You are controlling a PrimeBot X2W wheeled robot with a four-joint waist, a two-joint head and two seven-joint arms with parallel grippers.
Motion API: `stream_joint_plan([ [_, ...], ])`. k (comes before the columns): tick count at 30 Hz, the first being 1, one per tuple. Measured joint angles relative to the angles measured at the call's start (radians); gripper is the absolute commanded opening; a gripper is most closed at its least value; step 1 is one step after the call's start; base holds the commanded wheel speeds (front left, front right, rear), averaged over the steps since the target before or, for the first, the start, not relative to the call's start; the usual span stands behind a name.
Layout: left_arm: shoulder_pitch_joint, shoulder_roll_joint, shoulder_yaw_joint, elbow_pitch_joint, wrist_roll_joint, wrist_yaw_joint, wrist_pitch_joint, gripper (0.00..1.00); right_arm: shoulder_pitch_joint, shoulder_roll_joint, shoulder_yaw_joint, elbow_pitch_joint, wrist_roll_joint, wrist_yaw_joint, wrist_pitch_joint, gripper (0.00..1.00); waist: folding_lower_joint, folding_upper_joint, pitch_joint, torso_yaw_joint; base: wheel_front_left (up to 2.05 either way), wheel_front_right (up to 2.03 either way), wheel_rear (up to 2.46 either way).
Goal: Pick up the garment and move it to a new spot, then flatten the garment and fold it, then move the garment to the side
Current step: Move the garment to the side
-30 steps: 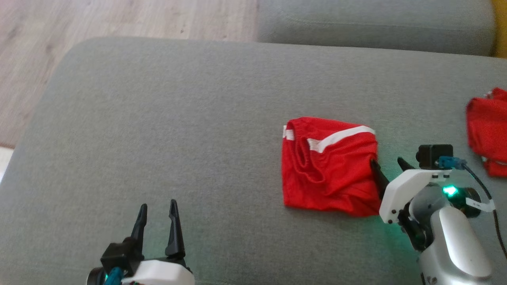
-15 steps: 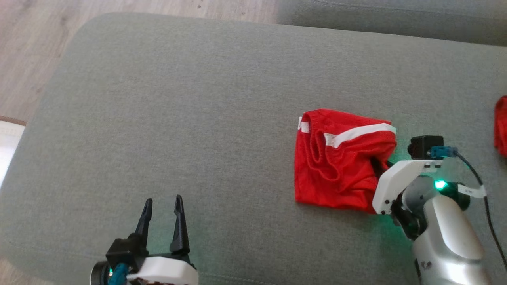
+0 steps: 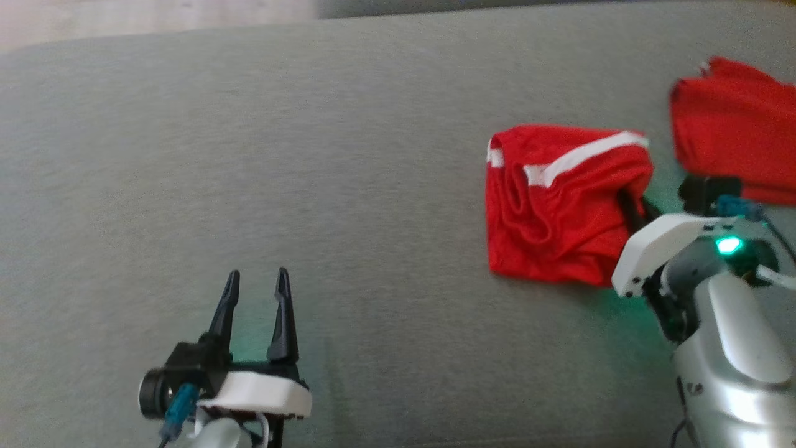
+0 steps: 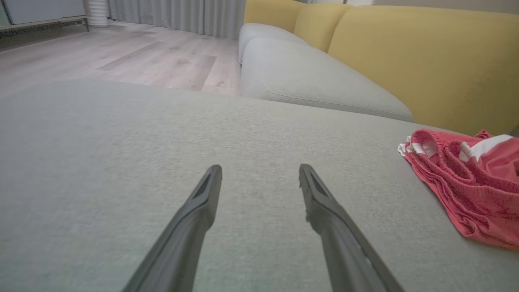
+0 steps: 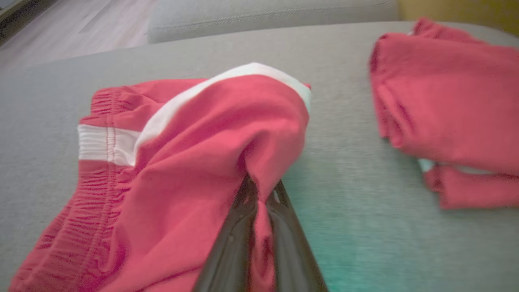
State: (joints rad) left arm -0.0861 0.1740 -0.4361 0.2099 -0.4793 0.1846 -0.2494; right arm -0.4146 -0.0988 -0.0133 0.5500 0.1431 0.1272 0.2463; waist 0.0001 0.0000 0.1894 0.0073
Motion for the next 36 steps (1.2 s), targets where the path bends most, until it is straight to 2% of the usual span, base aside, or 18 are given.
stream_joint_plan([
  [9, -0.087, 0.015, -0.016, -0.026, 0.034, -0.01, 0.02, 1.0, -0.006, 0.001, -0.029, -0.109, -0.02, 0.0, -0.034, 0.0, 0.0001, 0.0, 0.085, -0.179, 0.0, 0.0, 0.0],
  [15, -0.115, 0.026, -0.02, -0.035, 0.044, -0.01, 0.032, 1.0, -0.011, 0.018, -0.018, -0.13, -0.022, 0.0, -0.038, 0.0, 0.0001, 0.0, 0.14, -0.235, 0.0, 0.0, 0.0],
  [23, -0.113, 0.03, -0.019, -0.034, 0.041, -0.007, 0.037, 1.0, -0.128, -0.017, 0.028, -0.13, -0.048, 0.0, -0.029, 0.0, -0.0001, 0.0, 0.138, -0.184, 0.0, 0.0, 0.0],
  [29, -0.112, 0.024, -0.02, -0.034, 0.039, -0.007, 0.027, 1.0, -0.185, -0.136, 0.014, -0.108, -0.051, 0.0, 0.016, 0.0, -0.0001, 0.0, 0.134, -0.119, 0.0, 0.0, 0.0],
  [30, -0.112, 0.024, -0.02, -0.034, 0.039, -0.007, 0.027, 1.0, -0.185, -0.136, 0.014, -0.108, -0.051, 0.0, 0.016, 0.0, -0.0001, 0.0, 0.134, -0.119, 0.0, 0.0, 0.0],
  [36, -0.112, 0.022, -0.018, -0.033, 0.037, 0.0, 0.021, 1.0, -0.244, -0.278, -0.025, -0.053, -0.057, 0.0, 0.046, 0.0, -0.0001, 0.0, 0.148, -0.061, 0.0, 0.0, 0.0],
])
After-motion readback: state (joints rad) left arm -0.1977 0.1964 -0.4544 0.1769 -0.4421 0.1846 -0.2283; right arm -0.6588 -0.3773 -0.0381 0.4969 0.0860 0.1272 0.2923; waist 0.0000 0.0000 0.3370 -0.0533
